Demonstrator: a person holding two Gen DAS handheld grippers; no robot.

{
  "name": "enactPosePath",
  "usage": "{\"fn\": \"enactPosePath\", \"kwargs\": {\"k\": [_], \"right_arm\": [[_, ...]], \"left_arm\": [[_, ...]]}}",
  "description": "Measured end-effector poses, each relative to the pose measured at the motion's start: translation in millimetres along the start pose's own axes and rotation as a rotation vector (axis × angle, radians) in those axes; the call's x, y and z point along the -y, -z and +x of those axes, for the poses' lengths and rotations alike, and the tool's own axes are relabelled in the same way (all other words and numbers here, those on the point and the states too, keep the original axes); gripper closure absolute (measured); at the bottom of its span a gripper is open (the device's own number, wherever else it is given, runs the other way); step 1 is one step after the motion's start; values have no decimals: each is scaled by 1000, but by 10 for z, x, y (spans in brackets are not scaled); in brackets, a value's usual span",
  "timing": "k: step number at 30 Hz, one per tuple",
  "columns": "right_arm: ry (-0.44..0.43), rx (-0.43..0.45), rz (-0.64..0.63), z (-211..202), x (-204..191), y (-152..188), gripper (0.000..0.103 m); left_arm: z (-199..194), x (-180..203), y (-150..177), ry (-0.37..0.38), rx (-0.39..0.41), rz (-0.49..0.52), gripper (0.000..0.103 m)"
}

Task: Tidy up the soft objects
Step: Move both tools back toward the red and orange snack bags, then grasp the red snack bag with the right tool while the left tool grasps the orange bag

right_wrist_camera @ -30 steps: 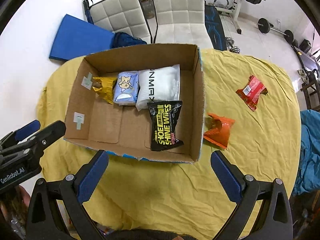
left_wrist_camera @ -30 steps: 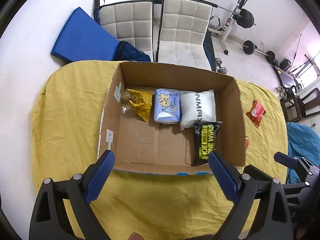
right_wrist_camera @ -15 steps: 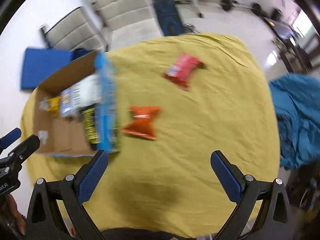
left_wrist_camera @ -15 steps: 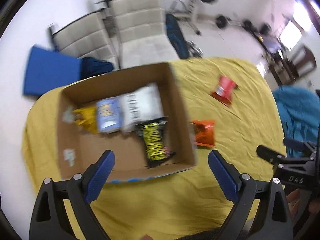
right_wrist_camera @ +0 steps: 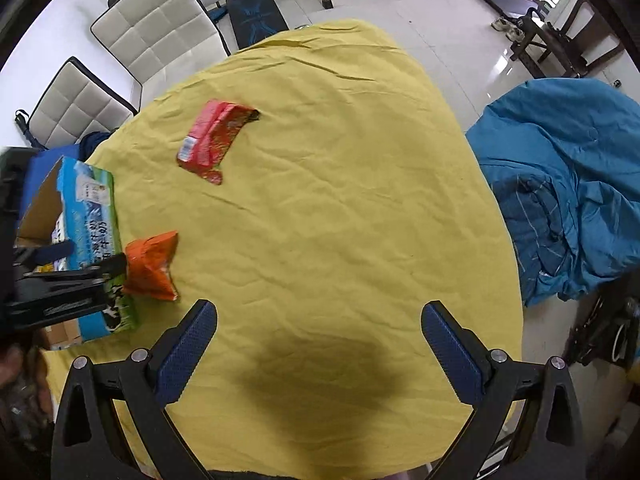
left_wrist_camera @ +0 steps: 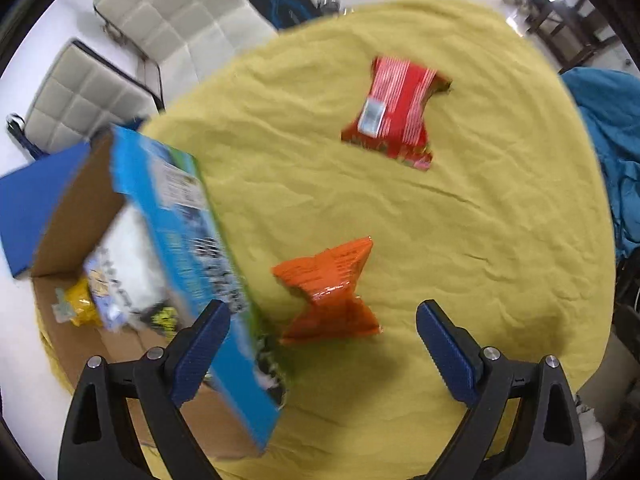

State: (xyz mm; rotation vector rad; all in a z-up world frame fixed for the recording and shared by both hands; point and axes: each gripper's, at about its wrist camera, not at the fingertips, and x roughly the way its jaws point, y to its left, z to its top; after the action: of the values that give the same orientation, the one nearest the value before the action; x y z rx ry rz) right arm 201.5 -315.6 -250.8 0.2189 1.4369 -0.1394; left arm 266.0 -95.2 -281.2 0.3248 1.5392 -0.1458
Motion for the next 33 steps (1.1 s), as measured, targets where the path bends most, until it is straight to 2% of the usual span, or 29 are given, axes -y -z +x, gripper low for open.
{"fn": "enactPosePath", "kwargs": {"k": [2, 4, 7, 8, 9, 10, 12, 14, 15, 18, 22, 25, 26, 27, 28, 29, 33], "right_arm": [[-10, -5, -11, 49, 31, -73, 0], [-21, -9, -24, 97, 21, -171, 0], [-66, -24, -33, 199, -58, -382, 0], [-94, -29, -32, 249, -98, -487, 0], [-120, -33, -30, 298, -138, -580, 0], [-142, -38, -25, 356, -176, -674, 0], [-200, -56, -8, 532, -282, -918, 0], [-241, -97, 13, 750, -397, -1129, 0], [-256, -117, 23, 840, -440, -1207, 0], [-300, -197, 58, 1211, -632, -1483, 0], [-304, -258, 91, 1559, -863, -1761, 3], [-293, -281, 90, 1703, -1046, -1906, 12], [-277, -281, 78, 1733, -1126, -1929, 20], [-243, -283, 49, 1770, -1223, -1955, 33], [-195, -283, 16, 1798, -1292, -1968, 37], [-147, -274, -33, 1828, -1375, -1966, 39], [-75, -274, -202, 1822, -1550, -1876, 47]], "left_arm": [[215, 21, -74, -4, -53, -10, 14], [468, 51, -144, -25, -111, -18, 15], [674, 71, -201, -58, -148, -28, 15], [697, 108, -220, -77, -143, -21, 27], [719, 161, -246, -71, -136, -12, 33], [749, 193, -264, -51, -144, -15, 34], [822, 240, -305, -67, -158, -30, 36], [863, 225, -339, -78, -145, -55, 47], [883, 193, -348, -82, -151, -72, 50], [948, 33, -373, -27, -167, -174, 54], [963, -149, -347, 33, -187, -259, 55], [1000, -278, -309, 79, -197, -329, 55], [1034, -314, -291, 145, -300, -313, 54], [1082, -353, -267, 176, -316, -345, 54], [1117, -382, -247, 197, -324, -371, 54], [1149, -414, -226, 212, -336, -389, 54], [1182, -434, -218, 212, -343, -382, 54]]}}
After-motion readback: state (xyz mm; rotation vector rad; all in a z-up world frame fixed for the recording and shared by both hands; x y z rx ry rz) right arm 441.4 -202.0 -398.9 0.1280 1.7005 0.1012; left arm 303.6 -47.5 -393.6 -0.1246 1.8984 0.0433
